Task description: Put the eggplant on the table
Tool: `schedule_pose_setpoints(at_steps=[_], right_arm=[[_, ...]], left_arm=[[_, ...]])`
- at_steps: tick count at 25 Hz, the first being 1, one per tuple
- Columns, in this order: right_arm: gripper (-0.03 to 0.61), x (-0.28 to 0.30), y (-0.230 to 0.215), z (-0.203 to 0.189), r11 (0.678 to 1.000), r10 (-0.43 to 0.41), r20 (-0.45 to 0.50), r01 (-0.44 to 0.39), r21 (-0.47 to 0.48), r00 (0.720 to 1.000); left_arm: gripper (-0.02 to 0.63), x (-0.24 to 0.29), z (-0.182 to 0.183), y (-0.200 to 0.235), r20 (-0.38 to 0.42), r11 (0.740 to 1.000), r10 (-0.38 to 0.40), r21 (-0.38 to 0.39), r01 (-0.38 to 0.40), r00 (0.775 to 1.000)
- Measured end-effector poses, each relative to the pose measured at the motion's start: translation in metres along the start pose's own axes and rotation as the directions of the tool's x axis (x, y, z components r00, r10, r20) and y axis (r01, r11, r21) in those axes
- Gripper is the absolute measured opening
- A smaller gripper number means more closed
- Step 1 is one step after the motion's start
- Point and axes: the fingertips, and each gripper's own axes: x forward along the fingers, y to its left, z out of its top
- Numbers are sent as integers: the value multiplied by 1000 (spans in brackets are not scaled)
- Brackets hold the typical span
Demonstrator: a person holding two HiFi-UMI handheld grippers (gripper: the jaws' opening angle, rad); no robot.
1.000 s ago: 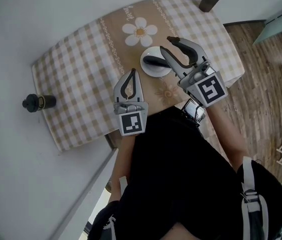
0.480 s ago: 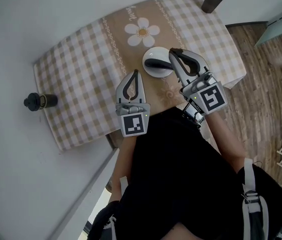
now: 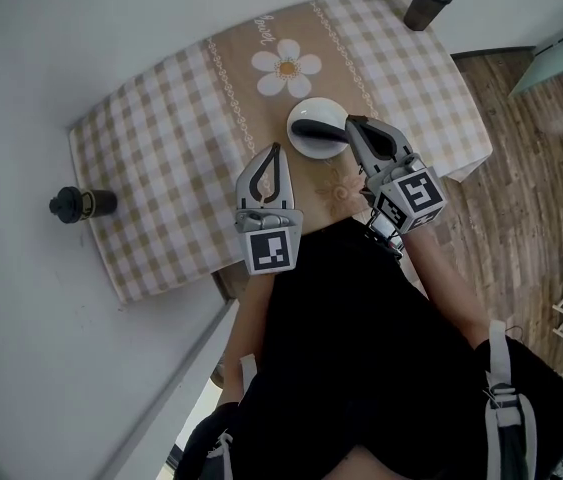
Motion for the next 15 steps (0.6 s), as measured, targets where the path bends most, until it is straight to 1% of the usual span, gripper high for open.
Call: schedule_pose_setpoints(at_steps=[7, 15], right_arm=[[2, 4, -1, -20, 999, 11, -38, -10, 42, 999], [2, 15, 8, -35, 997, 48, -69, -45, 55, 996]], left_arm=[[2, 2, -7, 1, -8, 1000, -4, 6, 4, 1000], [2, 3, -16, 6, -28, 1000, 0, -4, 0, 1000]])
